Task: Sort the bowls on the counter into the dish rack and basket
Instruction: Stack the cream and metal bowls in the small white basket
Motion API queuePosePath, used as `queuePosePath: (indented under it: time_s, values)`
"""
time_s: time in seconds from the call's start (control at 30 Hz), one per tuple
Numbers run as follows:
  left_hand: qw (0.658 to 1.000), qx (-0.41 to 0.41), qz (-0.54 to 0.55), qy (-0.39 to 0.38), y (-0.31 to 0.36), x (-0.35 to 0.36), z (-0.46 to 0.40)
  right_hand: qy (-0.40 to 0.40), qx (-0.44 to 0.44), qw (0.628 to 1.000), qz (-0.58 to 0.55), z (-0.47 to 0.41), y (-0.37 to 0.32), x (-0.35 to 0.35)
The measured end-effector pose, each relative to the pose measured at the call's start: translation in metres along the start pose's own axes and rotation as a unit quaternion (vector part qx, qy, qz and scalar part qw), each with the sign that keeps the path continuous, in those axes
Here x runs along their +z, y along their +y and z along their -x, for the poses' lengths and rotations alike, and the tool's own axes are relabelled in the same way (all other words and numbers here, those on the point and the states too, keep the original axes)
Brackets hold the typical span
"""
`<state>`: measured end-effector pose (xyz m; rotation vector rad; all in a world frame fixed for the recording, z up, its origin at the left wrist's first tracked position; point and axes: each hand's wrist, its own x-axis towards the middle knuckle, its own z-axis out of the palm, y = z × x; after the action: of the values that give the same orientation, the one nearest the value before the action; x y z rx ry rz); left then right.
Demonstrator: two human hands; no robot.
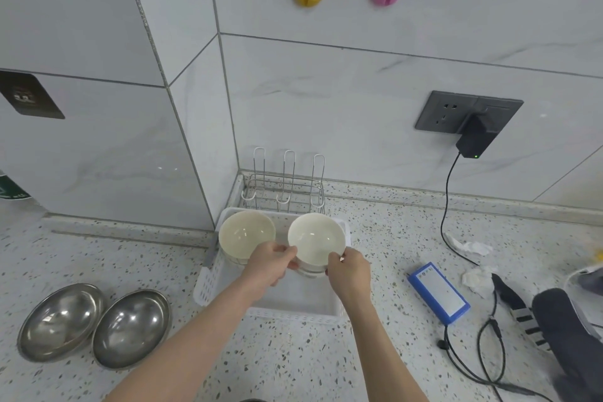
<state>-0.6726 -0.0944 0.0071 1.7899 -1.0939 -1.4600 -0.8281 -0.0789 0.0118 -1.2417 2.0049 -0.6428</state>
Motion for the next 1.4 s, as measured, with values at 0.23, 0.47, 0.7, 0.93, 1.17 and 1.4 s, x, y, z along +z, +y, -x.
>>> queuePosePath:
  time_s: [0.23,0.47,0.7,0.93,1.17,1.4]
  values:
    - [0.999,-0.025,-0.042,0.014,-0.009,0.005,-0.008,-0.004,0.016,1.0,0.02,-0.004,-0.001,0.006]
    - [0.995,-0.093,-0.015,-0.037,-0.01,0.015,-0.006,-0.011,0.02,1.0,0.009,-0.002,-0.001,0.009]
    - [0.996,-0.076,0.036,-0.023,-0.009,0.027,-0.008,-0.038,0.054,0.998,0.006,-0.003,-0.001,0.01]
    - [0.996,-0.068,0.059,0.007,-0.013,0.031,-0.007,-0.037,0.06,0.997,-0.035,-0.003,0.004,0.01]
    - [0.992,-0.07,0.106,0.014,-0.015,0.032,0.003,-0.049,0.065,0.993,-0.09,0.006,0.006,0.007]
    - [0.991,-0.043,0.122,-0.035,-0.018,-0.002,0.039,-0.006,0.053,0.993,-0.106,0.041,0.003,-0.001]
